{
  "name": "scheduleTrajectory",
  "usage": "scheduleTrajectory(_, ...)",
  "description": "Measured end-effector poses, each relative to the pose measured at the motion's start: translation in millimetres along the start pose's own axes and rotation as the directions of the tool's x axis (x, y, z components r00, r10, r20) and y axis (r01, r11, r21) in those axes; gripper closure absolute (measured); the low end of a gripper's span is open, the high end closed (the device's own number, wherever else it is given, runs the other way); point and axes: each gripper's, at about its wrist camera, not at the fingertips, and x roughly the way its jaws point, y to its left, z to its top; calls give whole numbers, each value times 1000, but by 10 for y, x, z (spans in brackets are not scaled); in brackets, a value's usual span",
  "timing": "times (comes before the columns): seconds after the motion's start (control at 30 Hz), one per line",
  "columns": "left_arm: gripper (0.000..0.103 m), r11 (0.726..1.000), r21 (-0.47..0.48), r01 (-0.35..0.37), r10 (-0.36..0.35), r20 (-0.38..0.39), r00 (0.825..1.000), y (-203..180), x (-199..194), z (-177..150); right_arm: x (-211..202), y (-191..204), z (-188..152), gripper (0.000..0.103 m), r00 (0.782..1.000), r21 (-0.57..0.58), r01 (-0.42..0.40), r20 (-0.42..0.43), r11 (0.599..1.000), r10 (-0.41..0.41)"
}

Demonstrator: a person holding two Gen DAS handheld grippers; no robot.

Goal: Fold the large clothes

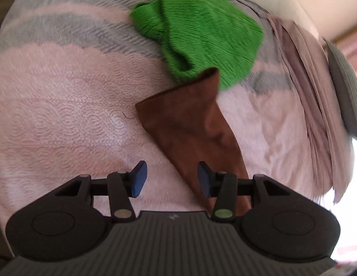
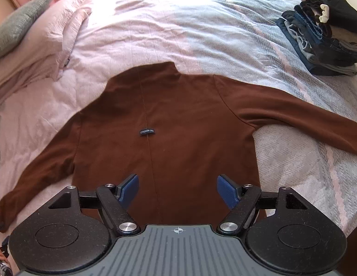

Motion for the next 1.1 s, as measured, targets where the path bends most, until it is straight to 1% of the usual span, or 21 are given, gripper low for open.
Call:
scheduleTrajectory(0.1, 62, 998, -55, 9, -7, 24, 1000, 78, 146, 30, 98, 41, 0, 31, 1000, -19, 18, -24, 1000, -18)
scheduleTrajectory(0.17, 62, 998, -57, 8, -6, 40, 999, 83, 209, 48, 131, 60, -24, 31, 999, -34, 27, -31, 999, -28)
scheduleTrajectory(0.2, 68, 999, -50, 2, 0, 43, 999, 70, 234, 53, 143, 76, -32, 31, 999, -42, 32, -32, 999, -33)
scheduleTrajectory(0.23, 83, 999, -39, -7, 9, 49, 999, 55, 242, 63, 151, 73, -41, 31, 999, -49, 36, -31, 998, -38)
scheduleTrajectory(0.3, 102, 1000, -4, -15, 15, 53, 998, 3, 218, 76, 152, 56, -61, 31, 999, -56, 46, -26, 997, -48)
scheduleTrajectory(0.37, 102, 999, 37, -18, 15, 84, 996, -92, 82, 78, 123, 7, -80, 31, 999, -48, 43, -15, 998, -44)
scheduleTrajectory(0.43, 102, 993, 116, 1, -15, 119, 993, -284, -108, 64, 71, -88, -94, 31, 999, -28, 43, -3, 999, -43)
scheduleTrajectory(0.5, 102, 977, 209, 43, -74, 144, 987, -553, -334, 19, 4, -225, -101, 31, 999, 3, 48, 13, 999, -48)
scheduleTrajectory(0.6, 102, 909, 392, 141, -219, 162, 962, -1119, -717, -167, -77, -450, -125, 31, 998, 69, 49, 27, 996, -50)
scheduleTrajectory(0.67, 102, 820, 524, 229, -344, 131, 930, -1589, -961, -413, -127, -615, -133, 31, 998, 117, 41, 35, 992, -45)
scheduleTrajectory(0.73, 102, 700, 640, 318, -463, 67, 884, -2030, -1204, -772, -175, -786, -124, 31, 998, 158, 35, 42, 987, -42)
scheduleTrajectory(0.8, 102, 561, 702, 439, -571, -56, 819, -2400, -1437, -1240, -215, -937, -124, 31, 998, 180, 27, 54, 983, -37)
scheduleTrajectory(0.83, 102, 486, 720, 495, -612, -124, 781, -2563, -1550, -1519, -228, -993, -124, 31, 998, 183, 25, 59, 983, -36)
scheduleTrajectory(0.87, 102, 402, 733, 549, -643, -201, 739, -2708, -1651, -1832, -251, -1067, -124, 31, 997, 185, 28, 67, 982, -41)
scheduleTrajectory(0.9, 102, 318, 735, 599, -661, -282, 696, -2818, -1725, -2132, -275, -1129, -139, 31, 996, 187, 33, 79, 982, -49)
scheduleTrajectory(0.93, 102, 247, 721, 647, -664, -360, 655, -2905, -1772, -2447, -292, -1186, -148, 31, 994, 189, 37, 90, 981, -55)
scheduleTrajectory(0.97, 102, 201, 688, 697, -649, -439, 621, -2972, -1779, -2771, -300, -1257, -167, 31, 993, 194, 40, 101, 980, -60)
scheduleTrajectory(1.0, 96, 158, 646, 746, -622, -522, 584, -3015, -1745, -3056, -294, -1337, -197, 31, 992, 203, 37, 107, 979, -60)
scheduleTrajectory(1.03, 82, 111, 613, 782, -577, -601, 553, -3037, -1670, -3361, -282, -1410, -218, 31, 992, 213, 34, 110, 977, -58)
scheduleTrajectory(1.07, 77, 96, 617, 781, -507, -645, 572, -3032, -1569, -3672, -261, -1493, -248, 31, 992, 226, 30, 111, 974, -57)
scheduleTrajectory(1.1, 76, 98, 636, 766, -427, -668, 609, -3014, -1447, -3915, -233, -1567, -271, 31, 992, 238, 28, 111, 971, -56)
